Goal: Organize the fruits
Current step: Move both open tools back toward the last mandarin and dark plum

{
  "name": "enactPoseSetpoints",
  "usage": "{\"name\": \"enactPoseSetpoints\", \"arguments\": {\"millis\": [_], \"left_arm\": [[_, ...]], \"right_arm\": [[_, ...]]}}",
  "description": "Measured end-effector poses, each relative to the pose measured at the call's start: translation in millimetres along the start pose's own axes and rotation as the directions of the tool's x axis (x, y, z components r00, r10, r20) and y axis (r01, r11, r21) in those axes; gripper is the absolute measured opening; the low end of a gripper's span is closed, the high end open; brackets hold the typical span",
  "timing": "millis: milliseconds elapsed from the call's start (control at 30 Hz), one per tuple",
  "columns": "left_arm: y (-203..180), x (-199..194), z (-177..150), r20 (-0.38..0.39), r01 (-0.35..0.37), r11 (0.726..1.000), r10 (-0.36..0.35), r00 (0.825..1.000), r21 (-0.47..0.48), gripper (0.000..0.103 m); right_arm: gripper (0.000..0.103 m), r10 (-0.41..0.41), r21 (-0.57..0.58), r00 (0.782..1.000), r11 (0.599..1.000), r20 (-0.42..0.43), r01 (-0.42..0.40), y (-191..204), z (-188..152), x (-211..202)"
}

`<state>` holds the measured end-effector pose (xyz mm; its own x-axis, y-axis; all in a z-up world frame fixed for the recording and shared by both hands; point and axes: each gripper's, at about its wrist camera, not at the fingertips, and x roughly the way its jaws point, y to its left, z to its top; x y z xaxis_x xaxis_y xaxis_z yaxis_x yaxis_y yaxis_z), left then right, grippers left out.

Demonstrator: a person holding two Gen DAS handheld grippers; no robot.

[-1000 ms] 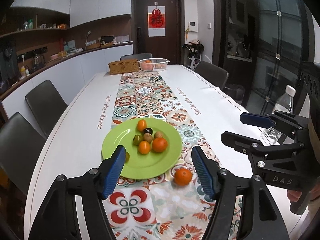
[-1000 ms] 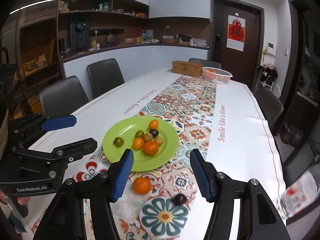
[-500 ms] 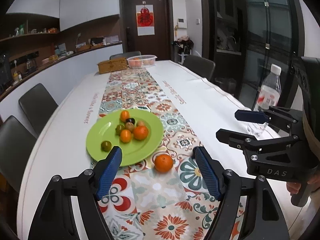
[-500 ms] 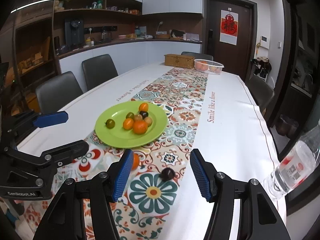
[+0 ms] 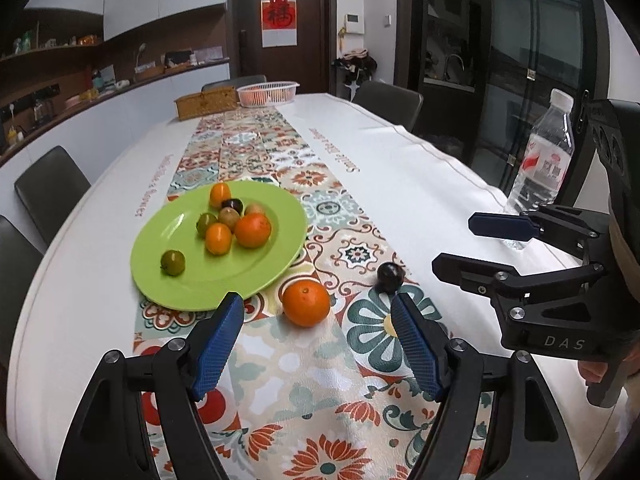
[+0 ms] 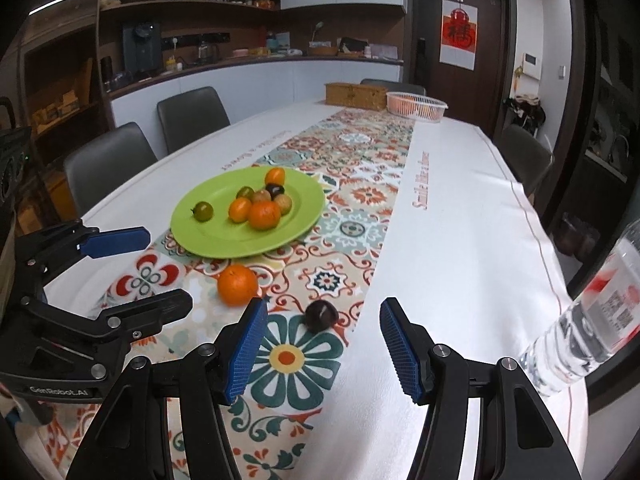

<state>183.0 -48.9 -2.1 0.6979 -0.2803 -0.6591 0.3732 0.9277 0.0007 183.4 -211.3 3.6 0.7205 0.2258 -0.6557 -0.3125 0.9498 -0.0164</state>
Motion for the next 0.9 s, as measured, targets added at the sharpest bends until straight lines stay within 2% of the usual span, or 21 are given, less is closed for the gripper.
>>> {"name": "enactPoseSetpoints", "arguments": {"millis": [400, 600, 767, 900], "left_arm": [[12.9, 44.6, -9.9, -0.090, 0.017, 1.000, -0.019, 0.996, -0.026, 0.075], [18.4, 61.5, -9.9, -0.121, 0.036, 0.998, -0.041, 0.992, -0.044, 0.075], [21.2, 74.8, -7.4, -0.142, 0.049, 0.997, -0.057, 0.988, -0.059, 0.069], [23.0, 82.4, -4.2, -0.150, 0.064, 0.995, -0.075, 0.986, -0.081, 0.065]], "right_arm": [[0.059, 0.030, 0.029, 0.994, 0.999, -0.101, -0.027, -6.0, -9.8, 44.6], [0.054, 0.040, 0.042, 0.990, 0.999, -0.137, -0.035, -8.8, -12.1, 61.5], [0.048, 0.050, 0.057, 0.986, 0.998, -0.160, -0.042, -11.2, -11.8, 73.8], [0.046, 0.057, 0.062, 0.984, 0.997, -0.170, -0.047, -11.7, -10.7, 80.3]]}}
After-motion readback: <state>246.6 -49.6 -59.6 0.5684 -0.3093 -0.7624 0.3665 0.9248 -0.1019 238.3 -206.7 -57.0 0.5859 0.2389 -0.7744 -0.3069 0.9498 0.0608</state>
